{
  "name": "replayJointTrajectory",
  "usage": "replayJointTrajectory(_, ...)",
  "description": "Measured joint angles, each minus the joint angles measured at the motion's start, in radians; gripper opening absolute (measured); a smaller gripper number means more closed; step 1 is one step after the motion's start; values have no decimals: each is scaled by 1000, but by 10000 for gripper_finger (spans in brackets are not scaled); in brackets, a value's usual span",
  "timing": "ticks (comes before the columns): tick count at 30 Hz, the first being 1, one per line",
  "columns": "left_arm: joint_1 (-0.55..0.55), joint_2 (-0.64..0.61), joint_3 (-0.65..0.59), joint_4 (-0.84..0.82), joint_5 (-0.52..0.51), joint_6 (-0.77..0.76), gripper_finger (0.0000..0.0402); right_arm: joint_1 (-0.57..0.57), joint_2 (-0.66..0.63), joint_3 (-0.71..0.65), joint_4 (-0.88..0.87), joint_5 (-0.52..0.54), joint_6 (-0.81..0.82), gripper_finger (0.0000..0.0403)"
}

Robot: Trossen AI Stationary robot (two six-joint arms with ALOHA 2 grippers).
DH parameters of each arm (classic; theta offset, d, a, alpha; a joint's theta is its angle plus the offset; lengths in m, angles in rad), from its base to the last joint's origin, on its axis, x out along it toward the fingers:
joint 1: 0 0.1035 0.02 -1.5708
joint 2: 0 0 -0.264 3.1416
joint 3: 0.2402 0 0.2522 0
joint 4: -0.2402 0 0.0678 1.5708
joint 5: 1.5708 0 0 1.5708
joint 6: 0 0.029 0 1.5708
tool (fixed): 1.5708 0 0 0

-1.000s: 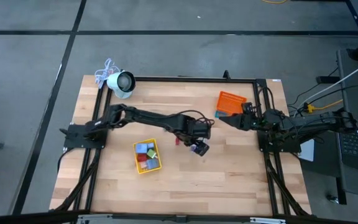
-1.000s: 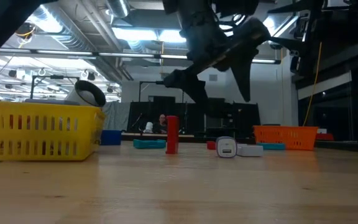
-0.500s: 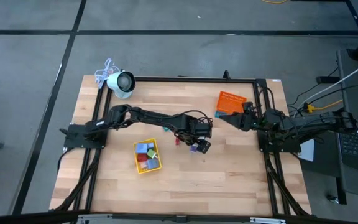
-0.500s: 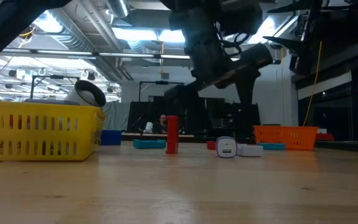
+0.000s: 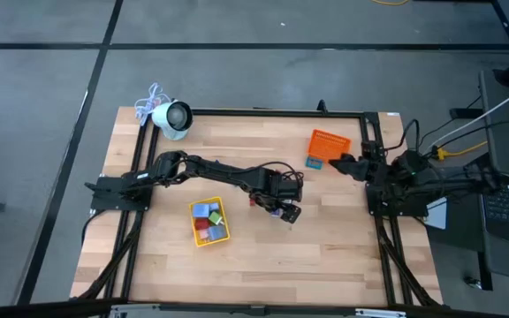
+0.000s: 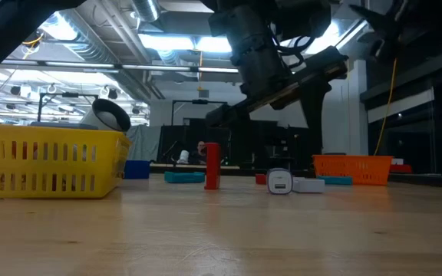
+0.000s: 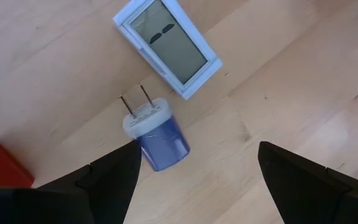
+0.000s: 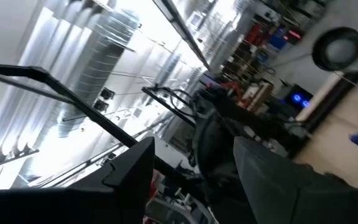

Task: Pick & Place Office items
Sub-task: Put the violet charger adapter into the yellow bin

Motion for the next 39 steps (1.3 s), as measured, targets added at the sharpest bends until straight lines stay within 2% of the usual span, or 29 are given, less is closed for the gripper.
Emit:
replayJointTrajectory(4, 0, 6, 1, 4, -2, -5, 317, 0, -41, 0, -74, 6, 19, 226)
replayJointTrajectory(19, 0, 73, 6, 2, 30, -1, 308, 0, -43, 0, -78, 10, 13, 226)
replayJointTrajectory(23, 0, 77, 5, -31, 4, 17, 271, 0, -43, 0, -81, 10, 7, 226)
replayJointTrajectory(31, 11, 80, 1, -56, -3, 43, 133, 0, -43, 0, -85, 10, 11, 226)
replayJointTrajectory(39, 14, 81, 1, -34, -5, 93, 126, 0, -43, 0, -85, 10, 9, 226)
